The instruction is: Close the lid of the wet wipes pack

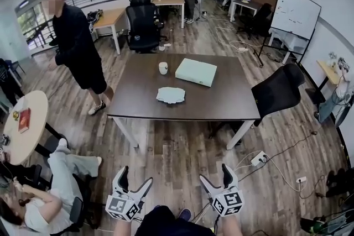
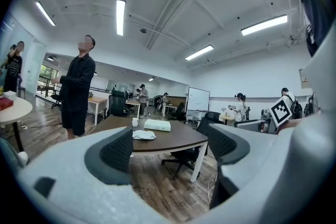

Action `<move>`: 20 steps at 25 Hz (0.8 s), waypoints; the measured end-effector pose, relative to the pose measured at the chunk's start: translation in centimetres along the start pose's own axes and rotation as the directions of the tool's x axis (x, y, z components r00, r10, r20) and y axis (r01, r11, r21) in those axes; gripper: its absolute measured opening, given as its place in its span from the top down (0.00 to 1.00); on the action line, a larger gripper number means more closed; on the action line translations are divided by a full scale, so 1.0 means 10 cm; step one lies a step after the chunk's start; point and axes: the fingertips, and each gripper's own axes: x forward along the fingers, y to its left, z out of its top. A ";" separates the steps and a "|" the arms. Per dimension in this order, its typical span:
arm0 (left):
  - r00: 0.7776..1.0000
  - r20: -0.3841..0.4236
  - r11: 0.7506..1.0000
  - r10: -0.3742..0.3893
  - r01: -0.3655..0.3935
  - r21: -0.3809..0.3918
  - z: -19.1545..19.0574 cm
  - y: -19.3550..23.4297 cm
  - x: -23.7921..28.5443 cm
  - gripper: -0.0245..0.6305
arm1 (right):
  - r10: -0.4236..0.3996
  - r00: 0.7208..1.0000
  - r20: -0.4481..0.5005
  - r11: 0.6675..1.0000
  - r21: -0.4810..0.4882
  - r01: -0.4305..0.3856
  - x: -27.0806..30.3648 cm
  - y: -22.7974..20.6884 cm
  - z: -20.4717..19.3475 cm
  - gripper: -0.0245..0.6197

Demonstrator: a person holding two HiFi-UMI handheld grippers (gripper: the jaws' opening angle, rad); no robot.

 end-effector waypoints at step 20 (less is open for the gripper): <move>0.998 0.057 1.000 -0.014 0.015 -0.008 0.08 0.44 0.72 0.27 | -0.029 1.000 0.008 1.000 0.008 0.029 0.67 -0.37 0.12 0.29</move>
